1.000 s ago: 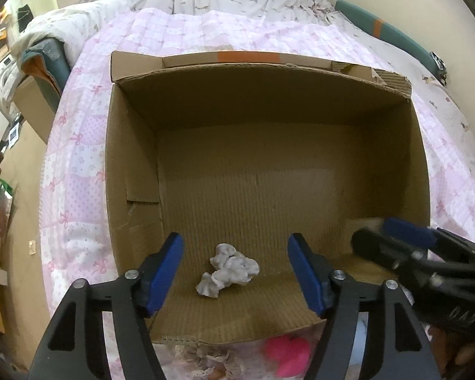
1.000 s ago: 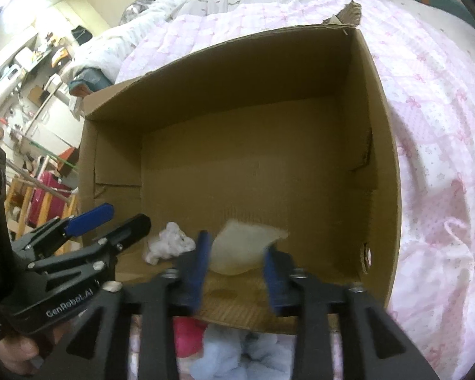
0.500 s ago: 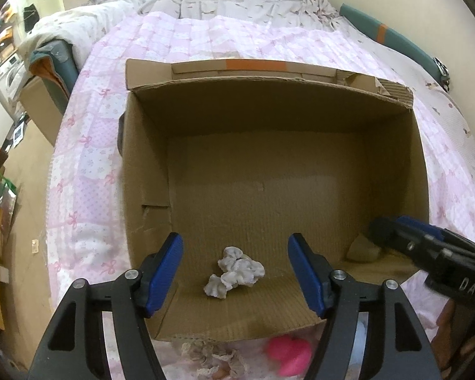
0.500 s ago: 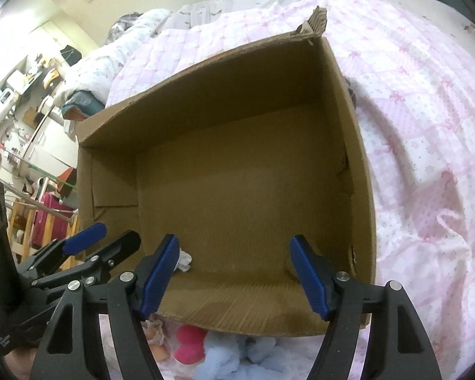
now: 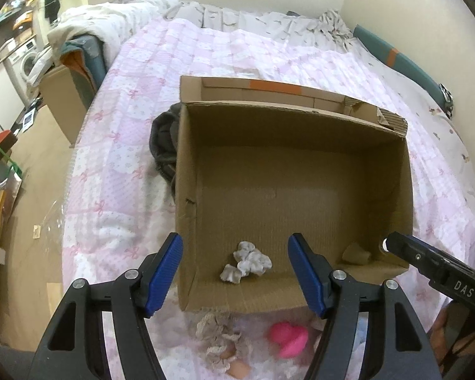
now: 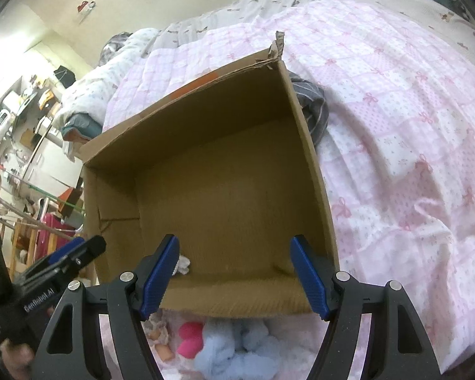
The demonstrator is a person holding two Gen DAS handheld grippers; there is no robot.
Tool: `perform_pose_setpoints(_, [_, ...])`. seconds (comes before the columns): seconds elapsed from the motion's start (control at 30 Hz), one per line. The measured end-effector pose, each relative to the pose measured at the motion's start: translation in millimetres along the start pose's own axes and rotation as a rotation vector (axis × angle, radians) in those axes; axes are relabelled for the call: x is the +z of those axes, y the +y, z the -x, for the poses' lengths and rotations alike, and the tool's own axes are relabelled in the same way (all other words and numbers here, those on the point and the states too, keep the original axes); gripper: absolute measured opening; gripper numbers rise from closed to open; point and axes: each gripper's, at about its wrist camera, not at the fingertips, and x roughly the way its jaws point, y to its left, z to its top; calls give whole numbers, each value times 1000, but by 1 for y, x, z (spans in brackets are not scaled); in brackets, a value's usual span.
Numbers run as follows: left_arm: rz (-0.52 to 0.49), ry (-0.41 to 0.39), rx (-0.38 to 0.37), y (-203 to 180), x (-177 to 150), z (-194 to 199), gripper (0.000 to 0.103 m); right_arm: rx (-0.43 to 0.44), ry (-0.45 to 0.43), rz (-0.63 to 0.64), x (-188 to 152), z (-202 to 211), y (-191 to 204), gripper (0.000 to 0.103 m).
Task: Organize soft objects
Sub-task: 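Return the left tool and grasp the second lace scrunchie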
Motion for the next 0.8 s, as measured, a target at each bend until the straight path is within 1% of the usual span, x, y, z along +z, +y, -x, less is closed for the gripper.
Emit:
perform_pose_setpoints(0.17, [-16, 1, 25, -3, -11, 9, 66, -1, -7, 31, -8, 11, 3, 76])
perform_pose_setpoints(0.4, [-37, -13, 44, -2, -27, 22, 66, 7, -27, 21, -17, 27, -1, 76])
perform_pose_setpoints(0.7, [-29, 13, 57, 6, -56, 30, 66, 9, -25, 4, -36, 43, -4, 76])
perform_pose_setpoints(0.8, [-5, 24, 60, 13, -65, 31, 66, 1, -17, 3, -44, 45, -4, 76])
